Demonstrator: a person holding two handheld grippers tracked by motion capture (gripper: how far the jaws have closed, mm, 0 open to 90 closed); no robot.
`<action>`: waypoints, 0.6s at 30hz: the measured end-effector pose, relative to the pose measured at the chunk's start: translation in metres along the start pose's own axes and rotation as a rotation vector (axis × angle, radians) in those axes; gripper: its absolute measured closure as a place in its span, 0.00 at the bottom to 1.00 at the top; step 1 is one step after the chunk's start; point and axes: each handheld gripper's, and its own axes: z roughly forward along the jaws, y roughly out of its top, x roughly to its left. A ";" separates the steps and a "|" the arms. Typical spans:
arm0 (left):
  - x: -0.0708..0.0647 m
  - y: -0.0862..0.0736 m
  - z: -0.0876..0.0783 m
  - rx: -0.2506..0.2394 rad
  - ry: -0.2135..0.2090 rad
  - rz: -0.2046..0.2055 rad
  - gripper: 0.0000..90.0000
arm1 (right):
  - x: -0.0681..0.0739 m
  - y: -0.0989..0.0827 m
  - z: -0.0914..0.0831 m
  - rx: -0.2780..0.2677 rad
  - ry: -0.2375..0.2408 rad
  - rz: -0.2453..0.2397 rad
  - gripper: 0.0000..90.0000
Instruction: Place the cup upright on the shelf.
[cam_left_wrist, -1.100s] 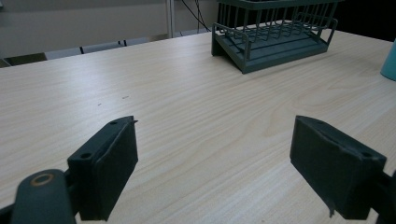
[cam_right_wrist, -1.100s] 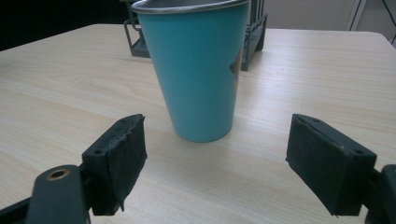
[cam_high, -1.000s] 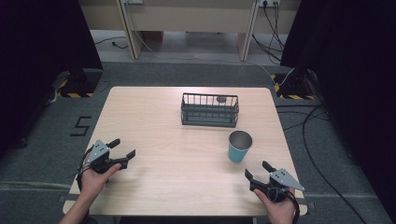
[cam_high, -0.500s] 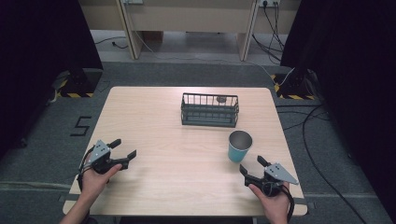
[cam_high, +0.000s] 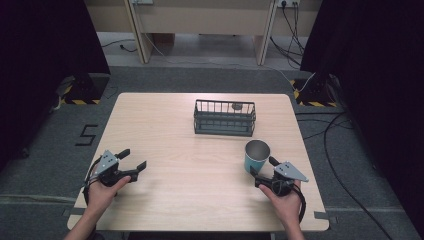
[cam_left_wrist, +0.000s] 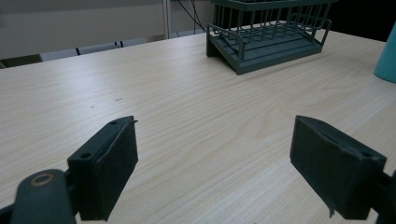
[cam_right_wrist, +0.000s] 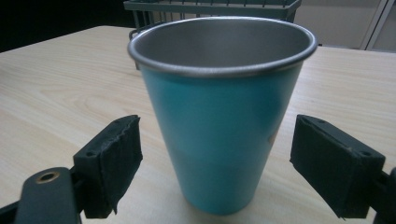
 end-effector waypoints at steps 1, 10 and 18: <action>0.000 0.000 0.000 0.000 0.000 0.000 0.16 | 0.000 0.001 0.002 0.003 0.001 0.000 0.19; 0.000 0.000 0.000 0.000 -0.003 0.000 0.16 | -0.002 0.003 0.018 0.012 0.000 -0.003 0.19; 0.000 0.000 0.000 0.001 -0.006 0.002 0.16 | -0.002 0.004 0.028 0.020 0.004 -0.008 0.18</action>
